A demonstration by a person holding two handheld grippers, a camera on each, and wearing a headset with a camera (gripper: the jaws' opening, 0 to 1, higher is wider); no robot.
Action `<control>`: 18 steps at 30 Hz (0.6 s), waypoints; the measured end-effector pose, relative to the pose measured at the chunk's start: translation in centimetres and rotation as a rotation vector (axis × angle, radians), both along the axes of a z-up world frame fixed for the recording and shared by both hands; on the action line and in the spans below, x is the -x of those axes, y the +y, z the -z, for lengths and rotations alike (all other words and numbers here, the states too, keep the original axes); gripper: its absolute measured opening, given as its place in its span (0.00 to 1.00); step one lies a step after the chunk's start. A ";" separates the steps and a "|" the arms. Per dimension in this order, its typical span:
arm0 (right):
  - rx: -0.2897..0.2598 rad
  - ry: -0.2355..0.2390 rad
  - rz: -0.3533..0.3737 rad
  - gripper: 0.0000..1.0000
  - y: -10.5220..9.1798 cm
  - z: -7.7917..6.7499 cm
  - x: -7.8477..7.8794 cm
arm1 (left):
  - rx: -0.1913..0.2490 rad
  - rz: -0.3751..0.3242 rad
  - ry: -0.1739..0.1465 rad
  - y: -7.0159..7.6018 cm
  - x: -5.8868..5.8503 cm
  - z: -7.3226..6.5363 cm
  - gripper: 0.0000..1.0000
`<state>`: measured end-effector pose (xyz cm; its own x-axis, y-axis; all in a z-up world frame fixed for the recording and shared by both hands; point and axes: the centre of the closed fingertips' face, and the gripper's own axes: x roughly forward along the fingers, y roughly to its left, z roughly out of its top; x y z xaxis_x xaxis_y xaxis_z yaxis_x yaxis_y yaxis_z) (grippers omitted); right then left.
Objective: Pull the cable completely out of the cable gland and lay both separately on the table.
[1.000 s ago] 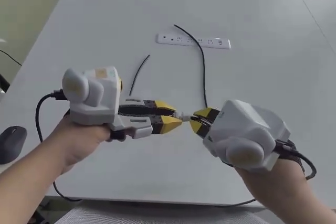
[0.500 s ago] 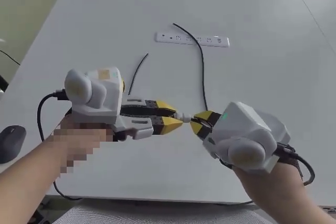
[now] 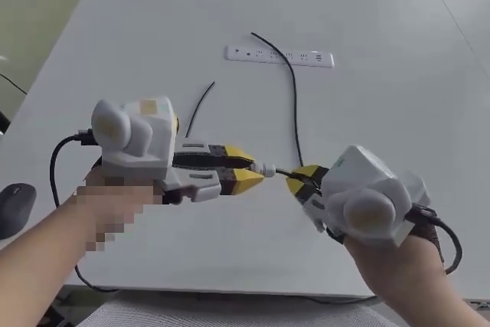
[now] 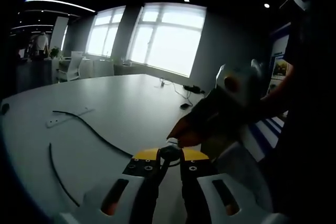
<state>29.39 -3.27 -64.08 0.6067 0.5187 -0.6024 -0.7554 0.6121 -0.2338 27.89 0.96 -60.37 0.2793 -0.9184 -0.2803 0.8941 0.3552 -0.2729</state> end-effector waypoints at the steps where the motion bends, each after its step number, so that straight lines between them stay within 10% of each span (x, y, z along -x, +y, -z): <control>1: -0.001 0.004 0.006 0.00 -0.2 0.1 0.0 | 0.000 0.000 0.000 0.0 0.0 0.0 0.14; 18: -0.167 0.207 0.270 0.00 -4.7 4.3 -0.9 | 0.025 0.000 0.021 -0.1 0.1 -0.2 0.14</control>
<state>30.27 -8.00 -68.40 0.6090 0.4582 -0.6474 -0.5826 0.8123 0.0269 27.82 0.90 -60.16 0.2733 -0.9253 -0.2630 0.8883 0.3477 -0.3000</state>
